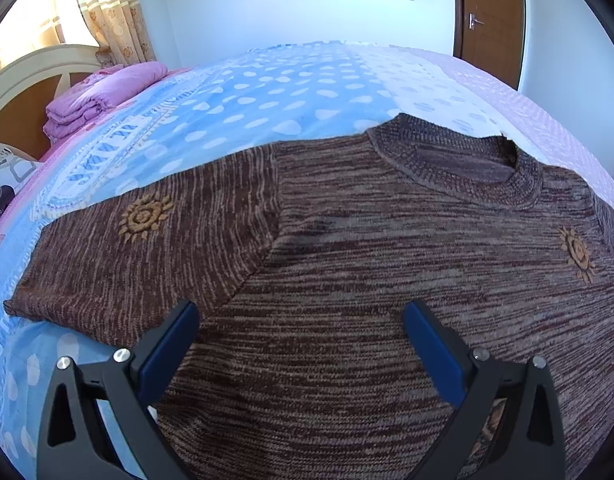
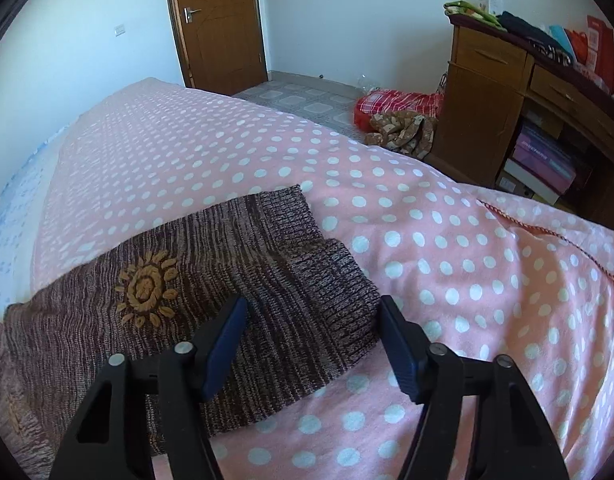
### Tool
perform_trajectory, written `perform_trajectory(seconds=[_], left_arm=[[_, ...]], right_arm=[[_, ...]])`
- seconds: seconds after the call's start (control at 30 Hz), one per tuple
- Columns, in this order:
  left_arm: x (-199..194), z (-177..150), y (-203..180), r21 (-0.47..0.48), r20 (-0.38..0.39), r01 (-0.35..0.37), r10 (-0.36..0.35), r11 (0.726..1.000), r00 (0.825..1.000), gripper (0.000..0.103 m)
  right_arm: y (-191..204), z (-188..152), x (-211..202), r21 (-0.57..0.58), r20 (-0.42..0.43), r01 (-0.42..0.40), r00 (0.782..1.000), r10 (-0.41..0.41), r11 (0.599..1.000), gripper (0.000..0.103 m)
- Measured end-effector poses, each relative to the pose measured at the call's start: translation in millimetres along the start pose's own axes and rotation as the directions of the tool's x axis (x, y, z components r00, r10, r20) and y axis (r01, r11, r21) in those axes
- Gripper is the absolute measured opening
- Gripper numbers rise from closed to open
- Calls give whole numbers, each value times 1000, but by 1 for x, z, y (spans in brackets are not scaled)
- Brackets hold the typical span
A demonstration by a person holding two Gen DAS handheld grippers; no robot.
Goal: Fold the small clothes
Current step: 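Move the right tool to the sweater sleeve and grasp its cuff, then fold the gripped sleeve across the sweater body with the right tool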
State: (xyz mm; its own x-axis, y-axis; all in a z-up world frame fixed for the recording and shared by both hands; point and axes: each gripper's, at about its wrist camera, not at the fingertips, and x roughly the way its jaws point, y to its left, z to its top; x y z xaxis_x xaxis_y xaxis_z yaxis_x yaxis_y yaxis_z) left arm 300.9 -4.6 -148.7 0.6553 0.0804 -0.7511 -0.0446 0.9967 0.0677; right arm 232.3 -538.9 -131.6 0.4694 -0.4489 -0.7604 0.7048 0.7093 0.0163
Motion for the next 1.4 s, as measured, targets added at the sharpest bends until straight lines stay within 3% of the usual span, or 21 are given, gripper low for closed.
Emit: perform_trajectory(seconds=[0.07,0.33,0.47,0.6,0.73,0.93,1.03,1.17,1.33,1.4], left_arm=[[1,0,2,-11,-3,14,-14,1000,1000,103],[3,-1,7,-42,-5,50,-50,998,999,103],[1,-2,8,-54,2,66,-66,996,998,103],[0,-3,10,-70,16,83,-82,994,996,103],[0,-3,12,-78,24,94,-92,993,995,103],[-1,-4,15,-86,35,108,-106,990,994,103],[-2,-5,17,-93,42,119,-115,989,992,103],[-2,-4,19,-102,52,132,-127,986,991,103],[-2,-5,21,-107,57,142,-136,984,989,103],[-2,-5,21,-108,59,145,-139,984,989,103]], right_arm=[[4,-1,1,-17,10,-2,1000,2,1000,46],[22,4,-1,-83,14,15,1000,-14,996,13],[45,17,-32,-108,61,-30,997,37,994,12],[93,17,-77,-212,129,-105,982,135,972,12],[162,-2,-120,-338,122,-237,949,292,911,12],[251,-61,-145,-469,21,-405,883,468,785,12],[282,-94,-143,-479,-54,-498,839,542,723,12],[311,-127,-132,-438,-155,-632,753,639,639,12],[334,-157,-120,-413,-273,-734,664,696,538,15],[340,-163,-111,-370,-353,-783,617,704,500,33]])
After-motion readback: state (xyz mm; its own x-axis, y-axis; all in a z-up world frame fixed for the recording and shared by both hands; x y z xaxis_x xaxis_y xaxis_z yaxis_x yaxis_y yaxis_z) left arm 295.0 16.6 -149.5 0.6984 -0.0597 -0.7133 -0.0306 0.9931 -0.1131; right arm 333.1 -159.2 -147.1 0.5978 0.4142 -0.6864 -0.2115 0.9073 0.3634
